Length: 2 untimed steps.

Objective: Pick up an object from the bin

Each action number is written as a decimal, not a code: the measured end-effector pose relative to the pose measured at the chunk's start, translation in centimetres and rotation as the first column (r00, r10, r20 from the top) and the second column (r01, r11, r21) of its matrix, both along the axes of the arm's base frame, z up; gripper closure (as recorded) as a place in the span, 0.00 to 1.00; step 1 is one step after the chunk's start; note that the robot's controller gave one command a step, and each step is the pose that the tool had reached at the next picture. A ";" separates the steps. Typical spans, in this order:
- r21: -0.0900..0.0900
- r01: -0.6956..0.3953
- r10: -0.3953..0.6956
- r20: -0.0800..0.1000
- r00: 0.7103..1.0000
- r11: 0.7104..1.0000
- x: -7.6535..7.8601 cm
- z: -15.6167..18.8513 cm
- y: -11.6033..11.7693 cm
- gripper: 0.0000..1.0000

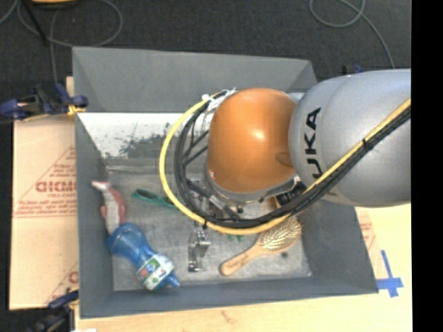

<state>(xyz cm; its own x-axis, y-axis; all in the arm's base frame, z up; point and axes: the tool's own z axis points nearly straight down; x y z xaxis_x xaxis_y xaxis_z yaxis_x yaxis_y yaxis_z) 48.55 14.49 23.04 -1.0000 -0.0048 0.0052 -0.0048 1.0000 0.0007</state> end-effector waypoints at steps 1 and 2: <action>0.002 0.004 -0.004 0.008 1.000 1.000 0.2 0.4 -0.1 0.00; 0.003 0.060 -0.060 0.011 0.998 0.998 -0.3 -7.7 3.1 0.00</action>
Offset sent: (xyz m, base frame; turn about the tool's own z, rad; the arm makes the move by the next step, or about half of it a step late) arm -0.0116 0.0615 -0.1604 0.1168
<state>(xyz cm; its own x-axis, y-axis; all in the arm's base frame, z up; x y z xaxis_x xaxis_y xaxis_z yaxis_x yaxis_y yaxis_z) 48.20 17.57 15.34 -0.9984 0.0555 -0.0063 0.0554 0.9985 0.0040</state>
